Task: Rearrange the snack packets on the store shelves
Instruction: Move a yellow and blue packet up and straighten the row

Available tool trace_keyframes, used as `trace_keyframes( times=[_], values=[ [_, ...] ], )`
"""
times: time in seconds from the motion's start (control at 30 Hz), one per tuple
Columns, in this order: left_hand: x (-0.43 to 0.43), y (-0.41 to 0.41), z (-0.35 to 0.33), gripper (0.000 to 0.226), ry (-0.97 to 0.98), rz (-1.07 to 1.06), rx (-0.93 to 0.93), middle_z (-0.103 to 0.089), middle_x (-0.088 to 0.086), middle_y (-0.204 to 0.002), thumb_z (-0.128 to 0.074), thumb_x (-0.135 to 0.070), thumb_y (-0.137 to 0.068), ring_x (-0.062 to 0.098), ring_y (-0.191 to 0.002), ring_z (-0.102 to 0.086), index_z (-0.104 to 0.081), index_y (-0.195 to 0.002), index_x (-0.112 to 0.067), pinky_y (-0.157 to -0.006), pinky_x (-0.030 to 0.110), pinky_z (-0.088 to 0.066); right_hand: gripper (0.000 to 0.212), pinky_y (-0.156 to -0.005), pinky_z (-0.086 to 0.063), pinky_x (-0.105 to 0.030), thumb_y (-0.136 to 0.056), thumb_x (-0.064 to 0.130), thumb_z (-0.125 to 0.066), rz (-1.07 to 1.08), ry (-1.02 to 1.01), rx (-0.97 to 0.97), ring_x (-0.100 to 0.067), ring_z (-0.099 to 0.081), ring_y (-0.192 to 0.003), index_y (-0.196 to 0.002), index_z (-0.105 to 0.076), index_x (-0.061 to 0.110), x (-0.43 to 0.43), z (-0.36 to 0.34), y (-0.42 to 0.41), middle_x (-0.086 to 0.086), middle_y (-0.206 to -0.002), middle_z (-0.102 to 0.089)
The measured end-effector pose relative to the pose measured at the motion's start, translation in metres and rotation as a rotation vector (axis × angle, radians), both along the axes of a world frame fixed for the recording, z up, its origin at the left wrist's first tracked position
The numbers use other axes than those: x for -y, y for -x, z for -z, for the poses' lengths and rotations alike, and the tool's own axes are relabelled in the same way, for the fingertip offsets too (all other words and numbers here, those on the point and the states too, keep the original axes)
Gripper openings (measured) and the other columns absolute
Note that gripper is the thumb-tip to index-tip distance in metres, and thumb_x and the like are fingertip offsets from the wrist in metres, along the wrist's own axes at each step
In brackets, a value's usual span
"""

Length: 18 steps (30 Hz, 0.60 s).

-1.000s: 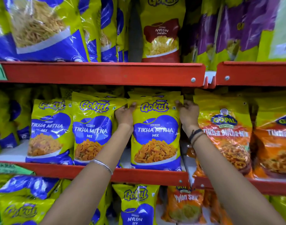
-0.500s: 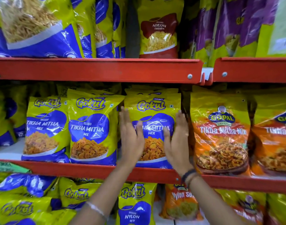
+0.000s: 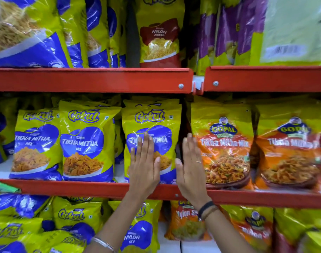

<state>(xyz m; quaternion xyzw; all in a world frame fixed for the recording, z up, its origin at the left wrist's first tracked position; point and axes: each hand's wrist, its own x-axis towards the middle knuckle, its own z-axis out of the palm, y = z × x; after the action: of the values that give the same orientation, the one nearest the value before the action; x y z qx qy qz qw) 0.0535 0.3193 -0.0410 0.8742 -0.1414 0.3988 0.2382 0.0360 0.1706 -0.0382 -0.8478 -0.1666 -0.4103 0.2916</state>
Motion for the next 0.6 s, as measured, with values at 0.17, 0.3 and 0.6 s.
trace_keyframes(
  times=[0.17,0.3,0.6],
  values=[
    [0.094,0.021,-0.009,0.06,0.025,0.249,0.039,0.023,-0.019,-0.156,-0.023,-0.041,-0.097,0.008,-0.147,0.012,0.01,-0.147,-0.031,-0.12,0.028,0.008,0.059,-0.122,-0.003,-0.032,-0.098,0.03,-0.029,0.126,-0.07,0.049,-0.018,-0.004,-0.15,-0.151,-0.01,0.015,0.089,0.004,0.013,-0.005,-0.162,-0.008],
    [0.157,0.013,-0.01,0.059,0.034,0.344,-0.027,0.015,-0.01,-0.158,-0.02,-0.042,-0.097,0.006,-0.147,0.013,0.008,-0.147,-0.03,-0.121,0.03,0.006,0.059,-0.122,-0.001,-0.034,-0.098,0.036,-0.02,0.211,0.02,-0.05,-0.01,0.006,-0.149,-0.151,-0.006,0.015,0.136,0.011,0.004,0.001,-0.161,0.0],
    [0.191,-0.001,-0.003,0.055,0.168,0.184,-0.025,-0.006,-0.009,-0.159,-0.027,-0.037,-0.096,-0.004,-0.145,0.008,-0.017,-0.148,-0.022,-0.119,0.022,0.009,0.062,-0.118,-0.001,-0.013,-0.095,0.057,-0.019,-0.175,-0.101,-0.177,0.002,0.002,-0.147,-0.15,-0.009,0.032,0.185,-0.004,0.016,0.017,-0.16,-0.001]
  ],
)
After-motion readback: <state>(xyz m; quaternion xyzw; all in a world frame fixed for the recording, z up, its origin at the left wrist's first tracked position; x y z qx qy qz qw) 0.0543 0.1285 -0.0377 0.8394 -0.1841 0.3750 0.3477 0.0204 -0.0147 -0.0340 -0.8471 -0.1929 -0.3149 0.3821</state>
